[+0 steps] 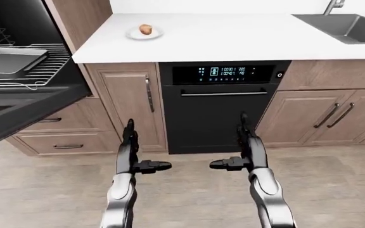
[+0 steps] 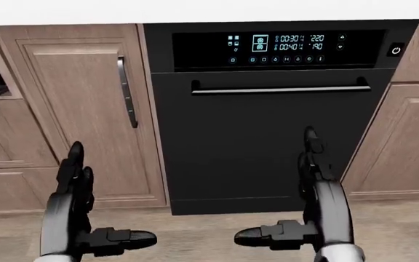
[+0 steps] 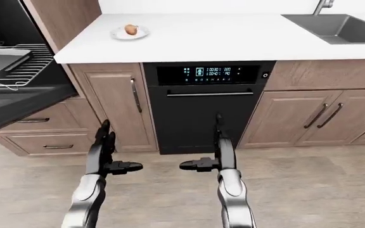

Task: Place the sweet potato on the rack of the oven.

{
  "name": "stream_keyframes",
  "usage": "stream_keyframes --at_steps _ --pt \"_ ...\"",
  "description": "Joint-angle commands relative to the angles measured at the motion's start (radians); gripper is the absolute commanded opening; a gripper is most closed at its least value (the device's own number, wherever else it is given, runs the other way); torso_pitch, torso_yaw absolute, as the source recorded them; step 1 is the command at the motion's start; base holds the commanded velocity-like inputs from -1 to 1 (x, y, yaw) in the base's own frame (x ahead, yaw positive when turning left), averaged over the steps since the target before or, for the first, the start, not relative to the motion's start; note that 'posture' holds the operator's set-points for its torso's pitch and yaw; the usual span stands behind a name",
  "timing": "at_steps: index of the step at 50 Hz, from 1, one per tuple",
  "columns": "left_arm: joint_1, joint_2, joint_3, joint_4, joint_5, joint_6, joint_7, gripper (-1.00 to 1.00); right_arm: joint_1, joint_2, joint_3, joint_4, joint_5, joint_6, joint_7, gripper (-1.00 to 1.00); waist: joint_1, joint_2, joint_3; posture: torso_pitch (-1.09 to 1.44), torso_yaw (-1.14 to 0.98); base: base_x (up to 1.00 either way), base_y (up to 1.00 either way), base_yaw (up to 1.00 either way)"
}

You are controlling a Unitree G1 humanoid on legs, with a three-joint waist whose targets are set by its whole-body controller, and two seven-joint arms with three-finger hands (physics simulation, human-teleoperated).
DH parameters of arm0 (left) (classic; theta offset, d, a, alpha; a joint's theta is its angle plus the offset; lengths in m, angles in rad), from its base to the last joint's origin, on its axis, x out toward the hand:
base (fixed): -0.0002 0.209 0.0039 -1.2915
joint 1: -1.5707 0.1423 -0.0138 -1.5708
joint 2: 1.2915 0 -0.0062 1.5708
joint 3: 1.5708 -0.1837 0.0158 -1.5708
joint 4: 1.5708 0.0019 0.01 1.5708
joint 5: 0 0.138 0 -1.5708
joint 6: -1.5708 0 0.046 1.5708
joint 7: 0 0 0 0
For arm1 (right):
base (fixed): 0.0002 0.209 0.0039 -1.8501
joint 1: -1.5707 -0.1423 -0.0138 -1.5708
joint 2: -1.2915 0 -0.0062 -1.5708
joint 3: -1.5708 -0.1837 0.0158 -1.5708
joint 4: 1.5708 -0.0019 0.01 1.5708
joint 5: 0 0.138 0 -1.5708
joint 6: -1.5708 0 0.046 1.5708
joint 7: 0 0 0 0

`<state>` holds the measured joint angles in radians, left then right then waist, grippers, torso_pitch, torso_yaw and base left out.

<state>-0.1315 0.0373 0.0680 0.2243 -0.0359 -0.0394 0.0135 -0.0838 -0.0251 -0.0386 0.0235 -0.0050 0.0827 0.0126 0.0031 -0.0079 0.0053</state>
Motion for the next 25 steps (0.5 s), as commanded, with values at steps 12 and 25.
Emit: stream_keyframes --at_steps 12,25 --pt "-0.114 0.043 0.029 -0.11 -0.035 0.13 -0.004 1.0 -0.125 -0.033 -0.046 -0.179 0.066 0.206 -0.047 1.0 -0.001 0.003 -0.015 0.0 0.0 0.0 0.0 0.0" --pt "-0.246 0.077 0.051 -0.182 -0.078 0.292 0.025 1.0 -0.281 -0.094 -0.064 -0.272 0.046 0.428 -0.044 1.0 0.002 0.001 -0.015 0.0 0.0 0.0 0.0 0.0"
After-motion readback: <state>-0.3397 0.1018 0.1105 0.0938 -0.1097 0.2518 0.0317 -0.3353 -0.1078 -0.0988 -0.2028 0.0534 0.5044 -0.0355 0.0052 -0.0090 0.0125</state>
